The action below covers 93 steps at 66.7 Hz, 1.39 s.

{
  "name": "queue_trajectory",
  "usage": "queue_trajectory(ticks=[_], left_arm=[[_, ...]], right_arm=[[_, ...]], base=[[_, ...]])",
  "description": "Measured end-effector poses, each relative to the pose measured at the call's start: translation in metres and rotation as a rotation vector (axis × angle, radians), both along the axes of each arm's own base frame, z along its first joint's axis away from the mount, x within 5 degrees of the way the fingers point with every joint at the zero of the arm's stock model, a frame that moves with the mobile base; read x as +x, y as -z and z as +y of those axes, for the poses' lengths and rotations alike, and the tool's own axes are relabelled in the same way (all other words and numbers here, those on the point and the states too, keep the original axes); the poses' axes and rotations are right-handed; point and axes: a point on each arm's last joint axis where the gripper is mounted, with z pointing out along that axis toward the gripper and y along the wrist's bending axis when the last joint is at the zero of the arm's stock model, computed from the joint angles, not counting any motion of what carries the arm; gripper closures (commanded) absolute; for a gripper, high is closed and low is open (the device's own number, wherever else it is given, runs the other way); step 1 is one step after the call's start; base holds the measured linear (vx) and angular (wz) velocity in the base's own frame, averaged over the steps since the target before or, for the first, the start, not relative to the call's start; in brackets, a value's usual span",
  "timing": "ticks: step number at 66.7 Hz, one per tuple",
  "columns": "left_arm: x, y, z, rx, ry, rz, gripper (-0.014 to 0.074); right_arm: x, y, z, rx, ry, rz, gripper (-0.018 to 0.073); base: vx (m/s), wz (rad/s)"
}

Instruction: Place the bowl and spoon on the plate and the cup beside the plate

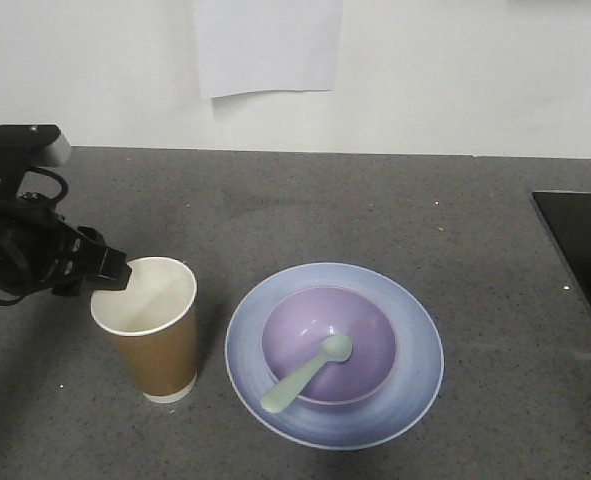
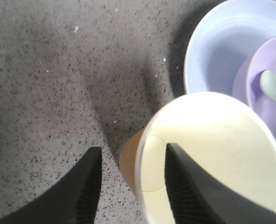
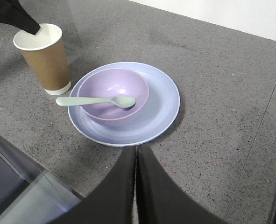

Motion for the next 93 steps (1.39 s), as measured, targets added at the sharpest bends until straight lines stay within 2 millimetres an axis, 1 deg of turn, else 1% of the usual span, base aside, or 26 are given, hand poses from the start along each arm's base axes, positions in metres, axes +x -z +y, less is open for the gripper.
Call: queue_trajectory(ticks=[7,12,22,27,33,39,42,47,50,55,56,62,65,68,72,78,84,93], left_arm=[[-0.009,-0.014,0.002,-0.012,-0.007,-0.066,0.0277],[-0.016,-0.026,0.004,-0.023,-0.014,-0.123,0.0277],[-0.038,-0.053,0.009,-0.051,-0.03,-0.264,0.0279],[-0.049,-0.066,0.013,-0.055,-0.038,-0.336,0.028],[-0.066,-0.08,0.018,-0.044,-0.045,-0.425,0.0297],[-0.083,-0.092,0.024,-0.017,-0.049,-0.505,0.0344],[-0.089,-0.096,0.027,0.004,-0.05,-0.533,0.0372],[-0.099,-0.099,0.032,0.038,-0.055,-0.577,0.0427],[-0.103,-0.097,0.034,0.052,-0.059,-0.593,0.0465],[-0.11,-0.087,0.037,0.067,-0.067,-0.604,0.0527],[-0.11,-0.084,0.037,0.069,-0.069,-0.604,0.0538],[-0.114,-0.058,0.039,0.078,-0.078,-0.585,0.0602],[-0.116,-0.039,0.04,0.085,-0.082,-0.56,0.0605],[-0.117,-0.024,0.041,0.088,-0.09,-0.553,0.0605],[-0.12,-0.003,0.042,0.095,-0.096,-0.529,0.0605],[-0.124,0.017,0.043,0.086,-0.109,-0.517,0.0603],[-0.127,0.021,0.043,0.062,-0.125,-0.531,0.0603],[-0.127,0.015,0.044,0.036,-0.148,-0.592,0.0603]], right_arm=[[0.001,-0.001,0.0,0.005,0.001,-0.012,0.0564],[0.003,-0.004,0.0,0.019,0.008,-0.053,0.0564],[0.01,-0.017,-0.003,0.031,0.056,-0.21,0.0564],[0.016,-0.022,-0.006,0.011,0.094,-0.278,0.0564],[0.032,-0.027,-0.006,-0.03,0.145,-0.318,0.0564],[0.052,-0.022,-0.004,-0.063,0.196,-0.324,0.0564],[0.064,-0.011,-0.002,-0.077,0.221,-0.319,0.0564],[0.08,0.008,0.001,-0.078,0.251,-0.322,0.0564],[0.088,0.027,0.003,-0.07,0.265,-0.301,0.0564],[0.097,0.055,0.006,-0.068,0.275,-0.287,0.0564],[0.098,0.065,0.006,-0.074,0.276,-0.27,0.0564],[0.102,0.101,0.007,-0.069,0.29,-0.226,0.0564],[0.103,0.116,0.006,-0.083,0.297,-0.2,0.0564],[0.102,0.127,0.006,-0.075,0.311,-0.179,0.0564],[0.102,0.137,0.005,-0.072,0.327,-0.159,0.0564],[0.101,0.143,0.004,-0.052,0.348,-0.143,0.0564],[0.101,0.144,0.004,-0.03,0.355,-0.142,0.0564],[0.102,0.143,0.005,-0.017,0.353,-0.147,0.0564]], base=[[0.0,0.0],[0.0,0.0],[0.0,0.0],[0.0,0.0],[0.0,0.0],[0.0,0.0],[0.0,0.0],[0.0,0.0],[0.0,0.0],[0.0,0.0],[0.0,0.0],[0.0,0.0],[0.0,0.0],[0.0,0.0],[0.0,0.0],[0.0,0.0],[0.0,0.0],[0.0,0.0]])
